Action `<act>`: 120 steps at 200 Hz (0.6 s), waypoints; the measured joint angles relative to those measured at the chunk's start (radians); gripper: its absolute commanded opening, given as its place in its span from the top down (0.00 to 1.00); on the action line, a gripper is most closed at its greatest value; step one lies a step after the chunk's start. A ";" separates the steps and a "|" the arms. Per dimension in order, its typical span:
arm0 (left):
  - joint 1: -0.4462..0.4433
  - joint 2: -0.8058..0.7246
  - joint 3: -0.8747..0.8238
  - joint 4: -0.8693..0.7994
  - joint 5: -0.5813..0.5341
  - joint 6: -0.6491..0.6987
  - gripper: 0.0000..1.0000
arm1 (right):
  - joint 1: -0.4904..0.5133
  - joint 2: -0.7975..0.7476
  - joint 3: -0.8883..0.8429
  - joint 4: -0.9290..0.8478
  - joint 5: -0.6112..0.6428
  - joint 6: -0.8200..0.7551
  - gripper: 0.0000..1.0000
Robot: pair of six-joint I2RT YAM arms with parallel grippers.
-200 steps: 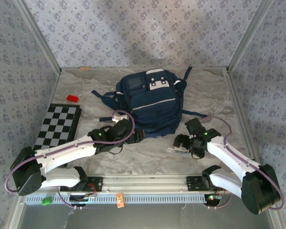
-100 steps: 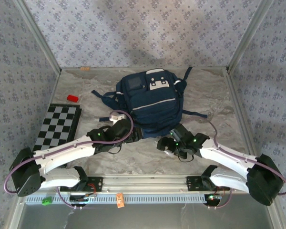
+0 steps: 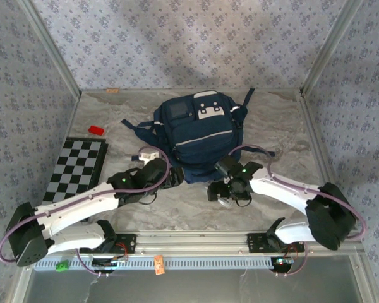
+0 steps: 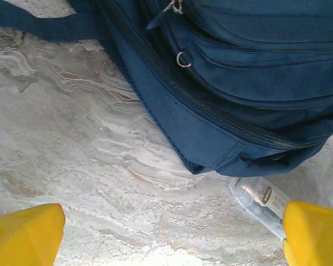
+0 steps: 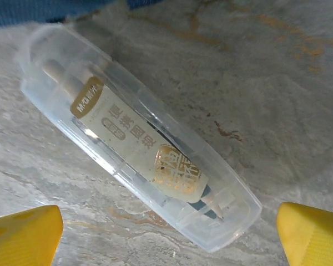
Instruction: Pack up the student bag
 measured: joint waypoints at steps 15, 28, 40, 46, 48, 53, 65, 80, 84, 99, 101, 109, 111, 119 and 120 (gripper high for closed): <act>0.011 -0.015 -0.012 -0.009 0.000 -0.006 0.00 | 0.031 0.029 0.000 0.020 -0.003 -0.022 0.00; 0.019 -0.026 -0.024 -0.016 -0.001 -0.010 0.00 | 0.074 0.048 0.002 0.032 0.000 -0.028 0.02; 0.025 -0.037 -0.034 -0.020 -0.002 -0.014 0.00 | 0.114 0.066 0.008 0.034 0.006 -0.028 0.05; 0.027 -0.041 -0.038 -0.023 -0.003 -0.014 0.00 | 0.132 0.072 0.013 0.034 0.009 -0.027 0.06; 0.027 -0.042 -0.040 -0.023 -0.003 -0.015 0.00 | 0.138 0.075 0.014 0.034 0.011 -0.026 0.06; 0.030 -0.045 -0.043 -0.024 -0.003 -0.015 0.00 | 0.153 0.080 0.019 0.037 0.014 -0.025 0.07; 0.031 -0.045 -0.046 -0.025 -0.003 -0.016 0.00 | 0.184 0.090 0.032 0.038 0.029 -0.016 0.11; 0.034 -0.045 -0.048 -0.026 -0.003 -0.019 0.00 | 0.216 0.108 0.053 0.034 0.066 0.001 0.16; 0.036 -0.045 -0.048 -0.026 -0.003 -0.019 0.00 | 0.224 0.115 0.060 0.032 0.076 0.010 0.17; 0.038 -0.045 -0.048 -0.026 -0.003 -0.022 0.00 | 0.240 0.139 0.074 0.027 0.115 0.022 0.19; 0.038 -0.045 -0.048 -0.026 -0.003 -0.022 0.00 | 0.241 0.142 0.074 0.027 0.117 0.023 0.20; 0.039 -0.045 -0.050 -0.026 -0.003 -0.023 0.00 | 0.243 0.151 0.076 0.024 0.132 0.028 0.21; 0.040 -0.045 -0.050 -0.026 -0.003 -0.022 0.00 | 0.243 0.154 0.076 0.024 0.135 0.030 0.22; 0.044 -0.045 -0.052 -0.026 -0.003 -0.023 0.00 | 0.245 0.163 0.076 0.021 0.144 0.034 0.24; 0.044 -0.045 -0.053 -0.026 -0.003 -0.022 0.00 | 0.246 0.163 0.076 0.021 0.145 0.034 0.24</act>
